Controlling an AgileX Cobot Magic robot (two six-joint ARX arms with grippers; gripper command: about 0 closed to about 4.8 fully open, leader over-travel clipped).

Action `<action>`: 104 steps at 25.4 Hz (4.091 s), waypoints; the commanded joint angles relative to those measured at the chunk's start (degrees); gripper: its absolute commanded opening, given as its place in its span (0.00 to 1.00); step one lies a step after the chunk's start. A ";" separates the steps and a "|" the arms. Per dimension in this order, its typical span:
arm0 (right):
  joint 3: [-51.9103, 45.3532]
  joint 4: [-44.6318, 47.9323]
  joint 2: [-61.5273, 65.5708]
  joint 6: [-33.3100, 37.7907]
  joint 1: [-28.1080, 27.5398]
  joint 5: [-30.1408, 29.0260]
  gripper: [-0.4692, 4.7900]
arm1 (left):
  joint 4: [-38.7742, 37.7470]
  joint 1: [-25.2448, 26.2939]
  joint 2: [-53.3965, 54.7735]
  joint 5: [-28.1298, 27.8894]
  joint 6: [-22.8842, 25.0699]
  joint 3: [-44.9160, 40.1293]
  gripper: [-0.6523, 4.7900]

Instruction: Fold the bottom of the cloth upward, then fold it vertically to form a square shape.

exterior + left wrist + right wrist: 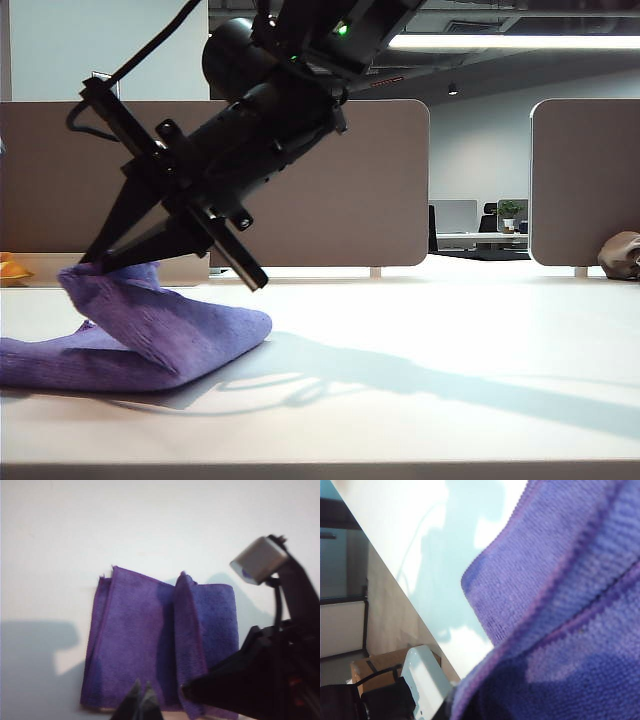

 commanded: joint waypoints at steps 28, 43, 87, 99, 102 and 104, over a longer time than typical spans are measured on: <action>1.92 -3.93 -4.33 -7.39 -1.66 7.10 0.16 | -4.35 0.11 -3.80 -5.33 1.57 0.24 0.11; 1.90 -23.67 -10.69 -21.99 -2.25 14.60 0.12 | 1.25 0.13 17.94 4.92 4.09 0.28 0.24; 1.70 -22.08 -10.64 -21.94 -2.25 14.19 0.14 | 6.78 0.11 23.93 -2.23 4.04 0.74 0.39; 1.77 -21.64 -10.45 -18.86 -9.25 8.50 0.32 | 8.72 1.01 23.96 -7.26 3.13 0.72 0.39; 1.75 -20.55 -10.34 -18.36 -10.69 4.83 0.32 | 8.96 1.36 23.96 -7.10 2.43 0.72 0.39; 1.77 -19.50 -10.32 -18.03 -10.99 4.00 0.32 | 8.96 1.36 23.98 -7.15 2.43 0.72 0.39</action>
